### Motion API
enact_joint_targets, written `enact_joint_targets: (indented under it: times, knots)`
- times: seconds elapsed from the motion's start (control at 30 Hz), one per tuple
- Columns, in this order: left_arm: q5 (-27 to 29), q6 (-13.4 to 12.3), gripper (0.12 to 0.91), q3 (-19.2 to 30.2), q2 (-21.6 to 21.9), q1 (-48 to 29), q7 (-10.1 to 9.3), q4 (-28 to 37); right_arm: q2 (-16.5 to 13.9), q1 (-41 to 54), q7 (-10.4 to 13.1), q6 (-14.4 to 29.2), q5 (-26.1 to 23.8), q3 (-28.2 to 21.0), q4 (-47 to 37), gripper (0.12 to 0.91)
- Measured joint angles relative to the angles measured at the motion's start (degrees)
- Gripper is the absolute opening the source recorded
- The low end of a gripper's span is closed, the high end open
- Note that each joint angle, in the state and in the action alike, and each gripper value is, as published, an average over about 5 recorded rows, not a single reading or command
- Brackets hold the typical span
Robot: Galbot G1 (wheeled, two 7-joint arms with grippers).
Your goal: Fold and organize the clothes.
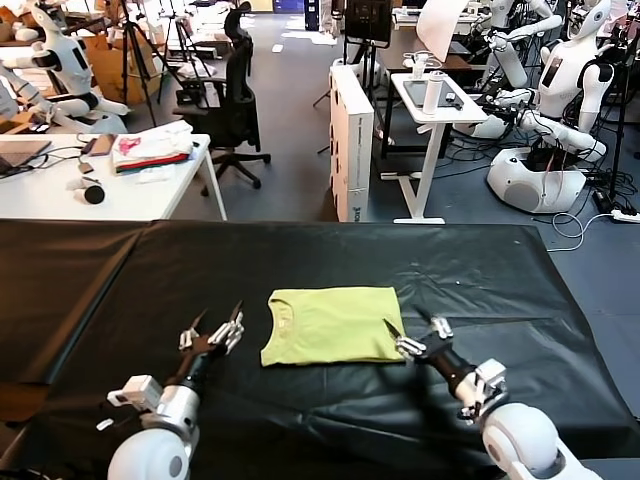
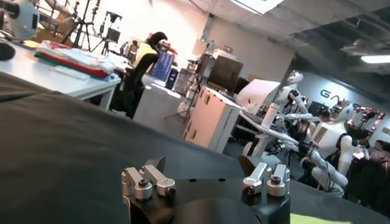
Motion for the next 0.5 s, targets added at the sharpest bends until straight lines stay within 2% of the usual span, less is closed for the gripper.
enact_joint_targets:
  times: [0.1, 0.27, 0.37, 0.5]
  knots:
    - [0.2, -0.1, 0.907, 0.0, -0.2, 0.3, 0.0, 0.0, 0.1, 0.0, 1.4, 0.4, -2.4, 0.6, -0.7, 0.901]
    - [0.6, -1.0, 0.907, -0.7, -0.3, 1.3, 0.0, -0.5, 0.8, 0.5, 3.2, 2.3, -3.5, 0.6, -2.1, 0.907]
    - [2.8, -3.1, 0.907, -1.4, 0.2, 2.3, -0.13, -1.2, 1.4, -0.6, 5.4, 5.4, -4.9, 1.8, -1.8, 0.907]
    - [7.6, -7.6, 0.907, -2.2, 2.1, 4.6, -0.64, -2.2, 3.0, -5.2, 10.0, 10.9, -8.4, 5.4, 0.3, 0.907]
